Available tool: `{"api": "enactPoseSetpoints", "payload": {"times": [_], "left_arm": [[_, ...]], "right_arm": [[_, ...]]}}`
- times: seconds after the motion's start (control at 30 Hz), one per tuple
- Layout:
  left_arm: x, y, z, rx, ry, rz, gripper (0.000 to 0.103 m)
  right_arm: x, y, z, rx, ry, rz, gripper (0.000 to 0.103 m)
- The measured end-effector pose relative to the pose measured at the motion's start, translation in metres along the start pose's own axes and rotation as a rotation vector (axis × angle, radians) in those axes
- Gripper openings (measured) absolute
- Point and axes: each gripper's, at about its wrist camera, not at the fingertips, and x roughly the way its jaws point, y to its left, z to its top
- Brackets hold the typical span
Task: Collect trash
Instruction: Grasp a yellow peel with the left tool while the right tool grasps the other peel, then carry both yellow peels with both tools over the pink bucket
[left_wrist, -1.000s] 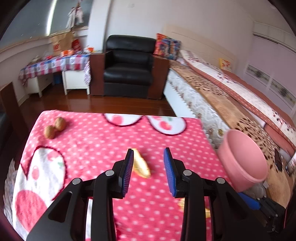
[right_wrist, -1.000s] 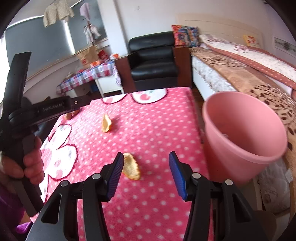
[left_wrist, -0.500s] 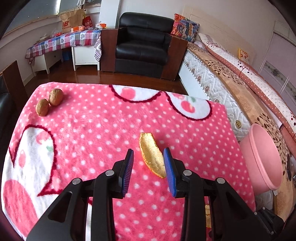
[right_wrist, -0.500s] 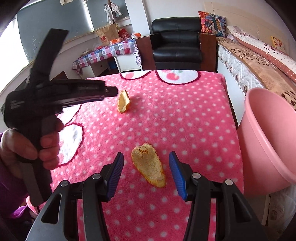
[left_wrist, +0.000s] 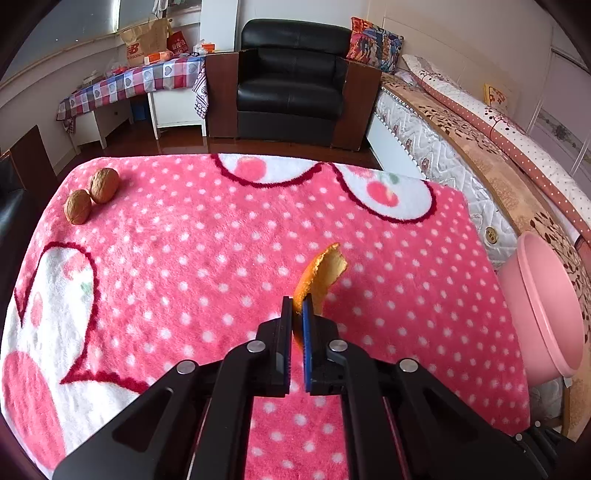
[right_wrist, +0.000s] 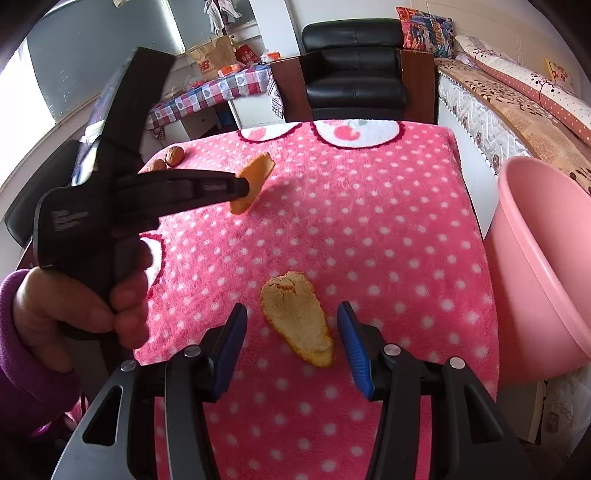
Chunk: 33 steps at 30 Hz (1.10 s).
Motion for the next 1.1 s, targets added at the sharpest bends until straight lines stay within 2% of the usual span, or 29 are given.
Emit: {"api": "enactPoseSetpoints", "payload": {"times": [0.07,0.2,0.33,0.43,0.47,0.7,1.1], "left_arm": [[-0.008,0.005,0.0,0.001,-0.016,-0.007,0.004],[-0.026,0.013,-0.001,-0.014,-0.048,-0.048,0.004],[-0.044,0.017,-0.001,-0.017,-0.077,-0.077,0.004],[-0.055,0.015,-0.002,-0.008,-0.101,-0.077,0.004],[-0.058,0.014,-0.002,-0.003,-0.11,-0.074,0.004],[-0.072,0.008,-0.006,0.02,-0.136,-0.083,0.004],[-0.089,-0.013,-0.007,0.065,-0.163,-0.143,0.004]], "right_arm": [[0.002,0.0,0.001,0.0,0.009,-0.004,0.048],[0.005,0.001,0.0,-0.004,0.017,-0.026,0.031],[0.004,0.005,-0.001,-0.027,0.001,-0.047,0.023],[0.001,0.007,-0.003,-0.034,-0.022,-0.06,0.006],[0.0,0.006,-0.003,-0.031,-0.023,-0.06,0.004],[-0.012,0.005,-0.004,-0.02,-0.074,-0.062,0.004],[-0.062,-0.007,-0.002,0.055,-0.187,-0.058,0.004]]}}
